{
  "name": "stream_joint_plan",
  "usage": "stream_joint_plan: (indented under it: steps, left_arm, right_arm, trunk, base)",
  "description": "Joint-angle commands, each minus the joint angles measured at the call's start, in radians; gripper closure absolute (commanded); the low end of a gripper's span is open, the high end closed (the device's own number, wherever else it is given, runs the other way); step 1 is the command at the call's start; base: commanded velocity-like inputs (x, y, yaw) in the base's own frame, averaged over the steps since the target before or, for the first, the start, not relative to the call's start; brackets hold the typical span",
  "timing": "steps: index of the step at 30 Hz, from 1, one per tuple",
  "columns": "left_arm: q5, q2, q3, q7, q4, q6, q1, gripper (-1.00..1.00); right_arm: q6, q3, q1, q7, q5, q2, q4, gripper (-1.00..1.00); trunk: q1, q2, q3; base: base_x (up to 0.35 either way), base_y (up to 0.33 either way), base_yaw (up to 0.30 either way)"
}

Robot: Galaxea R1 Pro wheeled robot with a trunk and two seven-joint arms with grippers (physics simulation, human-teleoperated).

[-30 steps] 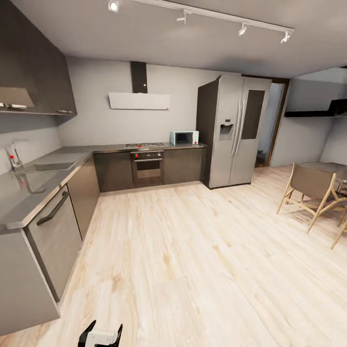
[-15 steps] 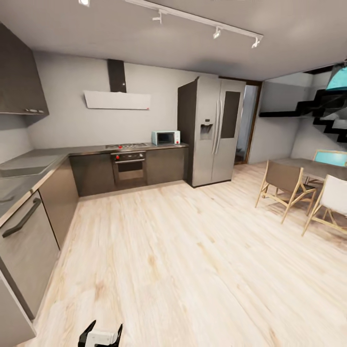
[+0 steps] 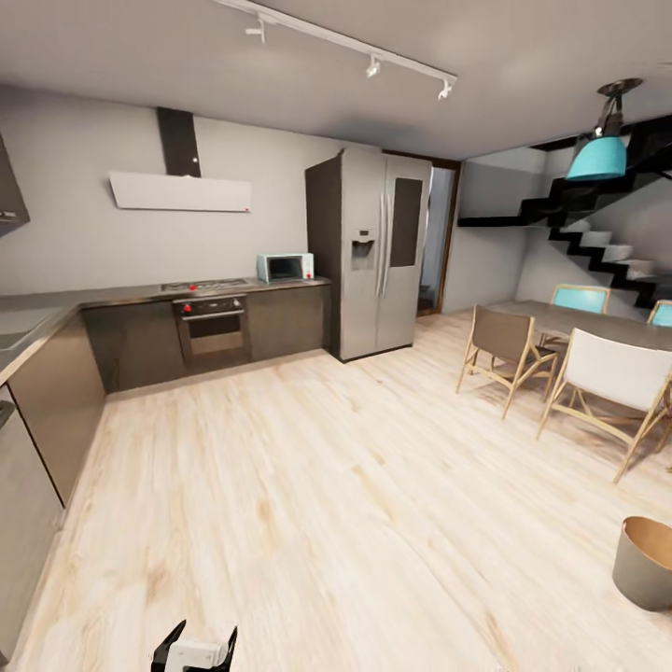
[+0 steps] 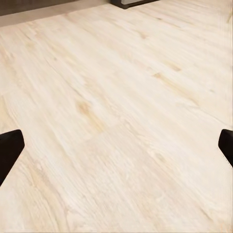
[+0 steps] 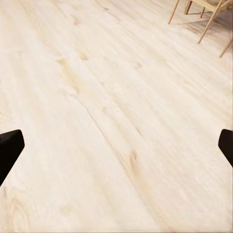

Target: Put the three can of soda from the living room inside the tash can in the kitchen.

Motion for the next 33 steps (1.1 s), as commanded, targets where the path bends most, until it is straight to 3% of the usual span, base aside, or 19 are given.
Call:
stream_joint_plan:
  steps: [1, 33]
  left_arm:
    - [0.000, 0.000, 0.000, 0.000, 0.000, 0.000, 0.000, -1.00]
    - [-0.002, -0.002, -0.002, 0.000, -0.001, 0.000, 0.000, -1.00]
  right_arm:
    - [0.000, 0.000, 0.000, 0.000, 0.000, 0.000, 0.000, -1.00]
    - [-0.003, -0.002, 0.000, -0.001, 0.000, 0.001, 0.000, -1.00]
  trunk:
    - [0.000, 0.000, 0.000]
    - [0.000, 0.000, 0.000]
  base:
    - [0.102, 0.000, -0.253]
    - [0.300, 0.000, -0.253]
